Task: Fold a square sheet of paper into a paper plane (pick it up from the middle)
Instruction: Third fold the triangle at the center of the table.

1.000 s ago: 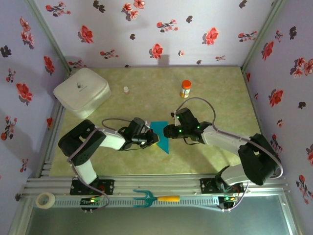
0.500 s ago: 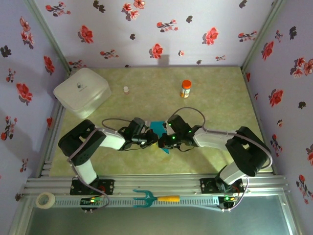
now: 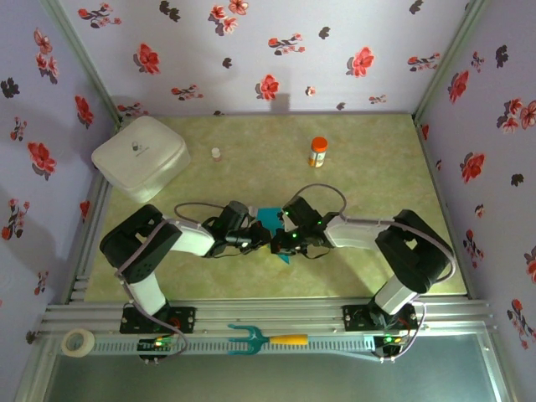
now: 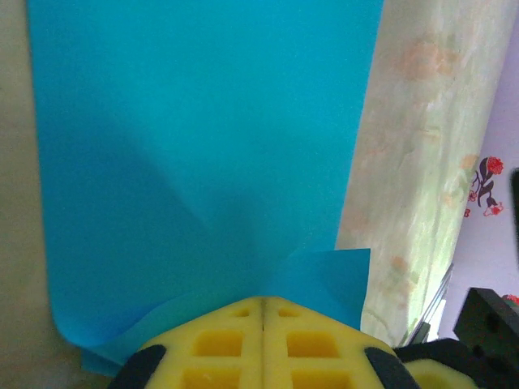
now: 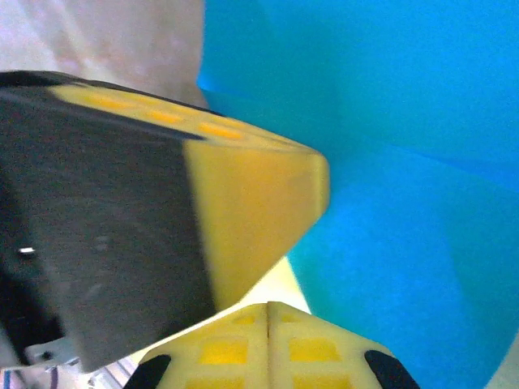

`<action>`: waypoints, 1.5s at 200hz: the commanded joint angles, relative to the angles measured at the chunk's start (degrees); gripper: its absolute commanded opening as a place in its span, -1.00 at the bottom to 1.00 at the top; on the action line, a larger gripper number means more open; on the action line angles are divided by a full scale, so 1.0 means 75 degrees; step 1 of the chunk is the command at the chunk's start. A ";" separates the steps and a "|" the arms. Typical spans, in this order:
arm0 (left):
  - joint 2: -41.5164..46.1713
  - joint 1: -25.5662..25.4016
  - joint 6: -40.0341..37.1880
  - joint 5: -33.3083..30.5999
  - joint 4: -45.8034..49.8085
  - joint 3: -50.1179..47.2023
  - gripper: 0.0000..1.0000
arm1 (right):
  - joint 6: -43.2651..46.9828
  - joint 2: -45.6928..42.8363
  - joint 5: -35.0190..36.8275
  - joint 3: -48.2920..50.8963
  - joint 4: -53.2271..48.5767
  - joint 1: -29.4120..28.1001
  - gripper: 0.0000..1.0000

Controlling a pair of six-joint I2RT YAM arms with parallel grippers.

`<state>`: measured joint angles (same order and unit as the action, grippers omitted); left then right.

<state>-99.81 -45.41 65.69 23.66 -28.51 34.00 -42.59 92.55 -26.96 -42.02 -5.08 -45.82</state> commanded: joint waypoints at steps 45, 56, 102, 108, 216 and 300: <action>-0.0246 -0.0053 -0.0167 -0.0073 0.0257 -0.0078 -1.00 | 0.0156 -0.0029 0.0262 0.0130 -0.0412 -0.0037 -0.99; -0.0262 -0.0055 -0.0180 -0.0079 0.0284 -0.0070 -1.00 | 0.0159 -0.0033 0.0245 0.0159 -0.0414 -0.0029 -1.00; -0.0262 -0.0040 -0.0186 -0.0087 0.0368 -0.0062 -1.00 | 0.0077 -0.0082 0.0180 0.0439 -0.0255 -0.0007 -0.99; -0.0278 -0.0045 -0.0192 -0.0098 0.0379 -0.0066 -1.00 | 0.0066 -0.0116 0.0190 0.0499 -0.0238 0.0003 -0.99; -0.0374 -0.0016 -0.0211 -0.0095 0.0532 0.0025 -1.00 | 0.0591 -0.0964 -0.0012 0.0383 -0.0335 -0.0144 -0.90; -0.0335 -0.0018 -0.0239 -0.0092 0.0579 0.0031 -1.00 | 0.0591 -0.0355 0.0168 0.0429 -0.0322 -0.0213 -0.92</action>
<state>-100.03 -45.36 65.65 24.05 -28.42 34.11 -38.94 89.41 -26.52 -39.29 -7.40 -47.92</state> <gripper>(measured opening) 0.057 0.060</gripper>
